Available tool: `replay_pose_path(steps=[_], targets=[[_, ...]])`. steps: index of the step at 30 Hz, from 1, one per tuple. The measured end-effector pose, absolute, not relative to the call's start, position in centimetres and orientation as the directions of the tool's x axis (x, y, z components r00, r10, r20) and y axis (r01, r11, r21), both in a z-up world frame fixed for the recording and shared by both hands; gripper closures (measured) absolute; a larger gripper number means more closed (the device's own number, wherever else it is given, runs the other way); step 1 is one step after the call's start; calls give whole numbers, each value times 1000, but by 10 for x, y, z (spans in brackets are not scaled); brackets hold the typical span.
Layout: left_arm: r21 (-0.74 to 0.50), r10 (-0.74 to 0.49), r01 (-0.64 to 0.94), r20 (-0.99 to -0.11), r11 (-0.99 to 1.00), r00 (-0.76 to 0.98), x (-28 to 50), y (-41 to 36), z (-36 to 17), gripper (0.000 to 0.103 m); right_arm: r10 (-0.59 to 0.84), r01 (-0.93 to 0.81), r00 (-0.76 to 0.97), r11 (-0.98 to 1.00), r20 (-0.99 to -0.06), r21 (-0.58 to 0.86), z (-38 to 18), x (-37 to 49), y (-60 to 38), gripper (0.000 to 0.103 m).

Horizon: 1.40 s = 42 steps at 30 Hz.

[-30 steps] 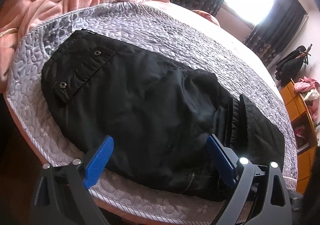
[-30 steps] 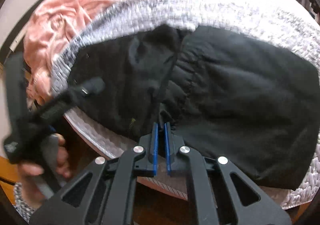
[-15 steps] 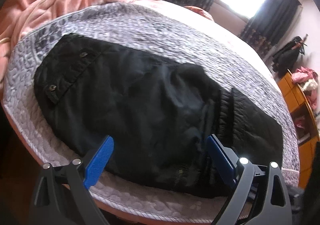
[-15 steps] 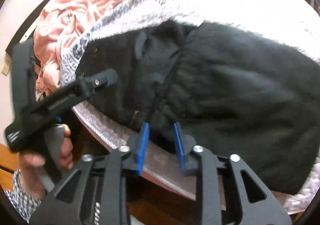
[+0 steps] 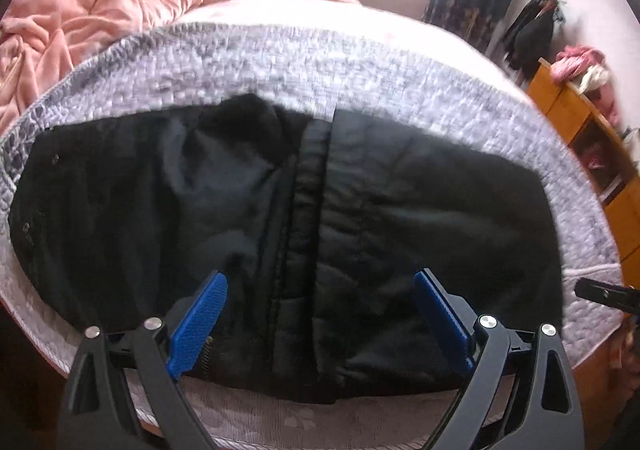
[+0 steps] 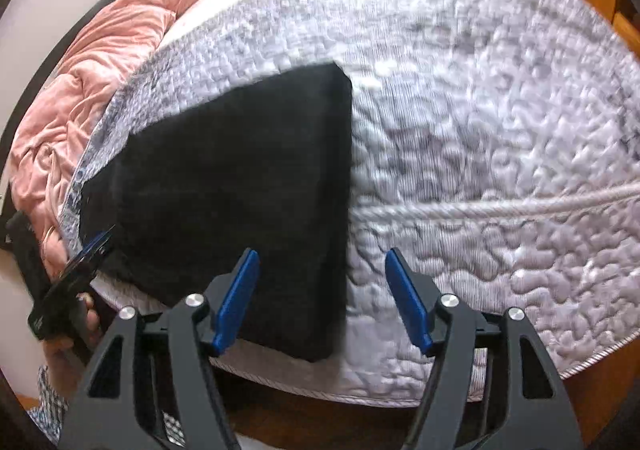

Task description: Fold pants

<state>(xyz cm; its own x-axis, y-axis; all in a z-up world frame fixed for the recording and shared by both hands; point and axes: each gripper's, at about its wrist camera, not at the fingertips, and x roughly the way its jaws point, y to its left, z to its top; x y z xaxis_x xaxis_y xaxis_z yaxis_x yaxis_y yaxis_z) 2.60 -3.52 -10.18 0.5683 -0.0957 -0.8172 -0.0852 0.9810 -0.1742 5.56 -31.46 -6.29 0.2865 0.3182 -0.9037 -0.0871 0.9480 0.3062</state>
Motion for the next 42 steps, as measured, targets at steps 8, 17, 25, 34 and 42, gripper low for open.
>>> replay_pose_path(steps=[8, 17, 25, 34, 42], targets=[[-254, -154, -138, -853, 957, 499, 31, -24, -133, 3, 558, -56, 165, 828, -813, 557, -120, 53, -315, 50], [-249, -155, -126, -851, 960, 502, 32, -33, -134, 3, 516, -79, 234, 855, -824, 513, -88, 43, -317, 89], [-283, -190, -104, -832, 954, 520, 29, -15, -123, 4, 307, -46, 262, 951, -915, 306, -89, 46, -297, 67], [-309, -109, -264, -811, 914, 574, 6, 79, -100, 4, 370, -204, 353, 927, -859, 316, -32, 28, -220, 54], [-430, -59, -520, -809, 738, 585, -20, 208, -120, 4, 367, -320, 256, 905, -894, 280, -71, 30, -128, 48]])
